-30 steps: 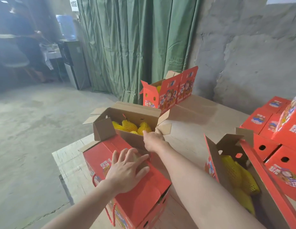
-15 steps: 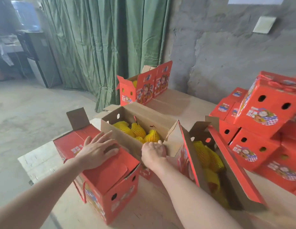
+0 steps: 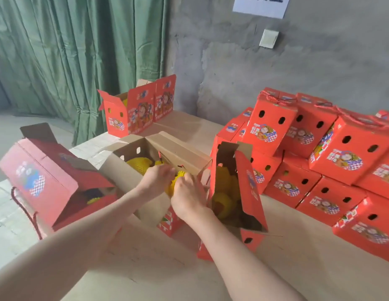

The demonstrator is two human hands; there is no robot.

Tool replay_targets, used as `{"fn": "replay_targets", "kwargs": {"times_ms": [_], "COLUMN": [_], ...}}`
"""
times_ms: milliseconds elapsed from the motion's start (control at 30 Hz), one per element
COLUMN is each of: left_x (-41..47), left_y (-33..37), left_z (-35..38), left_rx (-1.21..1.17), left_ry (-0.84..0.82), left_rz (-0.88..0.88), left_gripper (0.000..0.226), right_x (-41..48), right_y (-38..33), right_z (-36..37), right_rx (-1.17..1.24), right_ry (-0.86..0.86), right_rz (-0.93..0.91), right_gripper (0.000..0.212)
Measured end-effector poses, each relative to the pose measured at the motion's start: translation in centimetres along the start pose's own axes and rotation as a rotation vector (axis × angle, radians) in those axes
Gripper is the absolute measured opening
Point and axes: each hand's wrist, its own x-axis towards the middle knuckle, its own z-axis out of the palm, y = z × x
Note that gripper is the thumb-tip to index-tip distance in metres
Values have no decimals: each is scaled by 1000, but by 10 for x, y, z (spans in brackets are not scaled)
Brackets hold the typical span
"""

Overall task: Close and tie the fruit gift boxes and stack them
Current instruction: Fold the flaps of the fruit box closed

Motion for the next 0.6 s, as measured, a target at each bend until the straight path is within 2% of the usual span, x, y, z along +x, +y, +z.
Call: {"fn": "replay_targets", "kwargs": {"times_ms": [100,167,200,233,300,367,433,500,600], "left_x": [-4,-7,-8,-7,-2,8,20,28,31], "left_y": [13,18,20,22,26,31,34,33,28], "left_z": [27,42,47,52,59,68,74,81,91], "left_rx": [33,241,347,418,443,415,410,394,379], "left_ry": [-56,-154,-185,-196,-208,-231,-237,-232,-158], "left_rz": [-72,-43,-26,-20,-42,-85,-118,-137,-104], "left_gripper": [20,18,23,29,34,38,40,39,27], "right_x": [-26,-34,-35,-34,-30,-32,-47,-64,-70], "right_y": [17,31,37,43,59,72,77,80,85], "right_z": [-10,-10,-13,-19,-28,-28,-22,-8,13], "right_rx": [44,48,65,109,313,486,585,525,221], "right_ry": [323,548,574,527,276,62,21,-25,-55], "right_rz": [-72,-32,26,120,340,460,450,397,364], "right_gripper": [28,26,31,41,65,77,57,34,46]}}
